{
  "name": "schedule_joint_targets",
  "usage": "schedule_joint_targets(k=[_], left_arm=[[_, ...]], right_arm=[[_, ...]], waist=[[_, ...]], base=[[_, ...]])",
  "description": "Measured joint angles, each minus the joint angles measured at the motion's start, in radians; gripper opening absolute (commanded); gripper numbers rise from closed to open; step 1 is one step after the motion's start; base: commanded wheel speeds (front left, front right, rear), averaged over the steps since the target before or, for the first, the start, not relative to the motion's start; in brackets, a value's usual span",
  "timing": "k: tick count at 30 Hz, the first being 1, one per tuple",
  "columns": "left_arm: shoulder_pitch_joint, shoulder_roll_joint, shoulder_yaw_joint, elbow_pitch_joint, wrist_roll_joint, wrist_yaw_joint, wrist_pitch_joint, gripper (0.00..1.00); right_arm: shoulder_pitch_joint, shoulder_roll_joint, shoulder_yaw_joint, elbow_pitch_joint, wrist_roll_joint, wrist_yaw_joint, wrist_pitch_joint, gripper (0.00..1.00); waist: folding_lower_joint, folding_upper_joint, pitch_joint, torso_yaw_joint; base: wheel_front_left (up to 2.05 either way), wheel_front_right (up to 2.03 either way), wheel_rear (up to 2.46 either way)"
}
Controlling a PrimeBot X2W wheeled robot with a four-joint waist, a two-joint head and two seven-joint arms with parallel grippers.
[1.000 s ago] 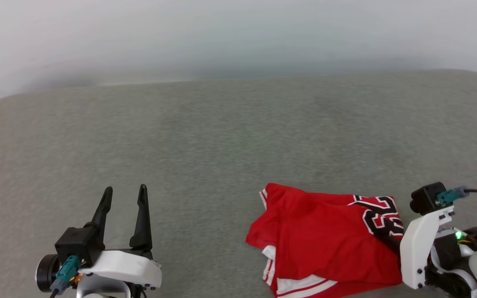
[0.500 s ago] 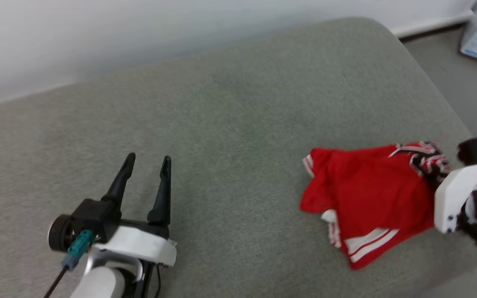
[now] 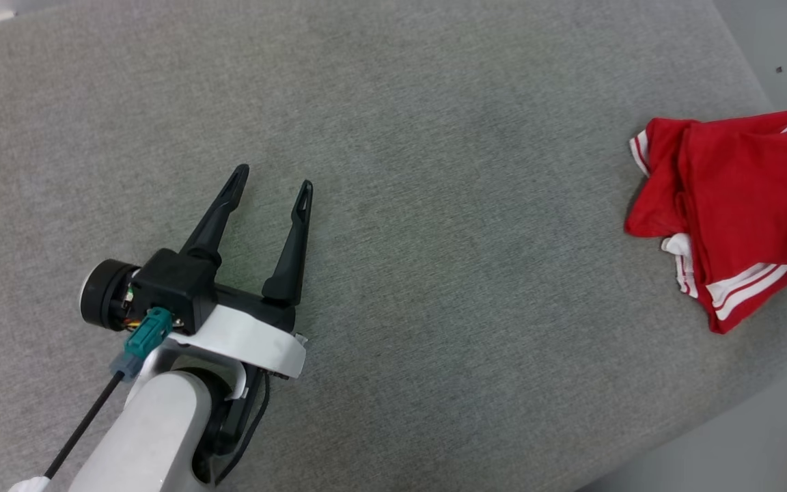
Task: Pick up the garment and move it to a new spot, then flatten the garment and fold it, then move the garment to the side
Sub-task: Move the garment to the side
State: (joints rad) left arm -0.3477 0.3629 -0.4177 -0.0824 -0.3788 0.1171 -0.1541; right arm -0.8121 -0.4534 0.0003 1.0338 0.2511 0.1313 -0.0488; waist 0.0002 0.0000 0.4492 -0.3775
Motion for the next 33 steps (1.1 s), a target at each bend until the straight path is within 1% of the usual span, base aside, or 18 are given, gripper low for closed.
schedule_joint_targets(k=[1, 2, 3, 7, 8, 10, 11, 12, 15, 23, 28, 33], left_arm=[[-0.007, 0.0, -0.002, 0.0, 0.002, -0.002, 0.001, 1.0], [-0.011, 0.0, -0.003, -0.001, 0.004, -0.002, 0.002, 1.0], [-0.013, 0.0, -0.004, 0.001, 0.005, -0.002, 0.002, 1.0], [-0.013, 0.001, -0.004, 0.012, 0.005, -0.001, -0.001, 1.0], [-0.012, -0.002, -0.005, 0.026, -0.002, 0.001, -0.014, 1.0], [-0.007, -0.008, -0.006, 0.036, -0.005, 0.002, -0.024, 1.0], [0.012, -0.021, -0.007, 0.056, -0.016, 0.006, -0.042, 1.0], [0.023, -0.026, -0.006, 0.063, -0.022, 0.008, -0.046, 1.0], [0.057, -0.035, 0.0, 0.079, -0.032, 0.02, -0.063, 1.0], [0.14, -0.066, 0.029, 0.108, -0.059, 0.047, -0.095, 1.0], [0.181, -0.086, 0.049, 0.118, -0.068, 0.055, -0.104, 1.0], [0.208, -0.101, 0.065, 0.141, -0.071, 0.054, -0.106, 1.0]], right_arm=[[-0.008, 0.001, -0.006, 0.021, -0.013, 0.0, -0.027, 0.03], [-0.016, 0.006, -0.016, 0.044, -0.019, 0.0, -0.046, 0.69], [-0.023, 0.013, -0.025, 0.07, -0.024, 0.0, -0.062, 1.0], [-0.037, 0.033, -0.05, 0.141, -0.054, 0.0, -0.137, 1.0], [-0.045, 0.018, -0.089, 0.17, -0.075, 0.0, -0.181, 1.0], [-0.048, -0.004, -0.115, 0.166, -0.091, 0.0, -0.199, 1.0], [-0.047, -0.015, -0.147, 0.132, -0.115, 0.0, -0.211, 1.0], [-0.045, -0.014, -0.154, 0.107, -0.117, 0.0, -0.211, 1.0], [-0.003, 0.0, -0.169, -0.019, -0.135, 0.0, -0.212, 1.0], [0.223, 0.113, -0.167, -0.295, -0.15, 0.0, -0.213, 1.0], [0.352, 0.176, -0.121, -0.422, -0.146, 0.0, -0.212, 1.0], [0.455, 0.245, -0.07, -0.544, -0.134, 0.0, -0.175, 1.0]], waist=[[0.0, 0.0, 0.01, 0.003], [0.0, 0.0, 0.017, 0.007], [0.0, 0.0, 0.022, 0.013], [0.0, 0.0, 0.028, 0.034], [0.0, 0.0, 0.013, 0.044], [-0.0001, 0.0, -0.004, 0.05], [-0.0001, 0.0, -0.037, 0.062], [-0.0001, 0.0, -0.051, 0.066], [-0.0001, 0.0, -0.094, 0.081], [-0.0002, 0.0, -0.201, 0.143], [-0.0002, 0.0, -0.255, 0.2], [-0.0002, 0.0, -0.301, 0.265]], base=[[0.0, 0.0, 0.0], [0.0, 0.0, 0.0], [0.0, 0.0, 0.0], [0.0, 0.0, 0.0], [0.0, 0.0, 0.0], [0.0, 0.0, 0.0], [0.0, 0.0, 0.0], [0.0, 0.0, 0.0], [0.0, 0.0, 0.0], [0.0, 0.0, 0.0], [0.0, 0.0, 0.0], [0.0, 0.0, 0.0]])
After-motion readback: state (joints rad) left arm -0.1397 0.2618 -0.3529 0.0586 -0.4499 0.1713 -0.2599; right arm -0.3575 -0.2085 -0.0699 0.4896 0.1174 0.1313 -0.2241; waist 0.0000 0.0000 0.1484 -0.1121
